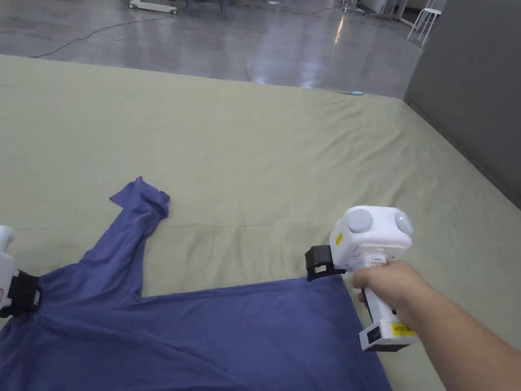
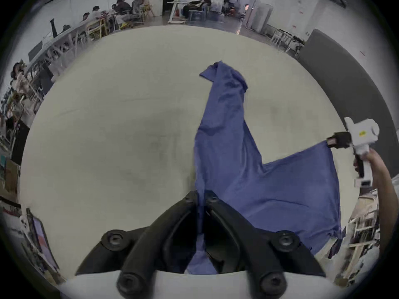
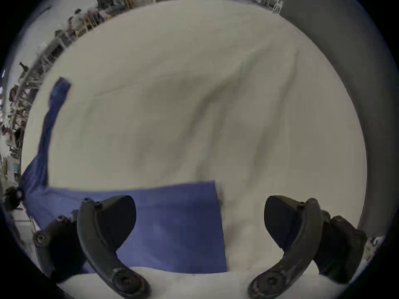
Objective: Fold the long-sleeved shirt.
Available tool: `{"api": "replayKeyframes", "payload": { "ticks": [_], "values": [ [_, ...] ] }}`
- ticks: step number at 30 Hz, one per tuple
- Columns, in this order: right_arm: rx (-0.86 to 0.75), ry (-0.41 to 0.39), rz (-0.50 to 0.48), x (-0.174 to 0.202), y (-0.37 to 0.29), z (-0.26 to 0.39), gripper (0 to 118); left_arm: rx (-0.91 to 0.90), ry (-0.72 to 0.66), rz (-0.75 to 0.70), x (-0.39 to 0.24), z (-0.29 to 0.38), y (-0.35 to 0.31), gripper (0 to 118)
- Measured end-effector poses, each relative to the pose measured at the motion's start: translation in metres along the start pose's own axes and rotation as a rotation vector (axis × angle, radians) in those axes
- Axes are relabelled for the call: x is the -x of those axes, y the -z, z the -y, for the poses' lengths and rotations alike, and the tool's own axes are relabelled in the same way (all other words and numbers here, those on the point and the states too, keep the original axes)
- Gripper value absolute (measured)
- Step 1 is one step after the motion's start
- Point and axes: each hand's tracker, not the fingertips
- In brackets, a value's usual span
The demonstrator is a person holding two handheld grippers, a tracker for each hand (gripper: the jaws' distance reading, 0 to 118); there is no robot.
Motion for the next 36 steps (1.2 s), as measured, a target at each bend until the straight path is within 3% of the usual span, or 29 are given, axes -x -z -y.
{"api": "replayKeyframes", "payload": {
  "ticks": [3,5,6,8,9,11,13,15,17,21,24,31,36],
  "values": [
    [0.066,0.017,-0.014,0.012,0.009,0.000,91,0.002,0.032,-0.003,-0.006,0.000,-0.007,0],
    [0.024,-0.038,0.056,0.024,-0.001,0.007,86,0.004,0.040,-0.005,-0.006,-0.001,-0.008,0],
    [0.024,-0.044,0.029,0.028,-0.007,0.009,73,0.005,0.043,-0.007,-0.006,0.000,-0.009,0],
    [0.006,-0.047,0.049,0.036,-0.021,0.018,20,0.003,0.041,-0.007,-0.005,0.000,-0.010,0],
    [0.006,-0.047,-0.025,0.037,-0.024,0.022,0,0.000,0.030,0.003,-0.002,-0.001,-0.009,0],
    [0.013,-0.064,-0.003,0.043,-0.037,0.033,0,-0.005,0.002,0.037,-0.002,0.001,-0.015,0],
    [-0.014,-0.106,-0.048,0.044,-0.055,0.046,0,-0.016,-0.012,0.053,-0.003,0.004,-0.026,0],
    [-0.063,-0.083,-0.101,0.032,-0.082,0.056,0,-0.037,-0.011,0.059,-0.005,0.005,-0.043,0],
    [-0.140,-0.110,-0.143,0.021,-0.118,0.065,0,-0.064,-0.016,0.084,-0.005,0.003,-0.064,0],
    [-0.288,-0.183,-0.121,-0.001,-0.207,0.079,0,-0.127,0.009,0.107,-0.004,-0.015,-0.116,0],
    [-0.381,-0.183,-0.107,-0.009,-0.282,0.087,0,-0.184,0.029,0.129,-0.008,-0.041,-0.161,0],
    [-0.615,-0.262,0.042,-0.005,-0.434,0.058,0,-0.372,0.080,0.102,-0.040,-0.121,-0.280,0],
    [-0.757,-0.242,0.138,-0.001,-0.522,0.000,0,-0.480,0.085,0.090,-0.056,-0.209,-0.348,0]
  ]
}}
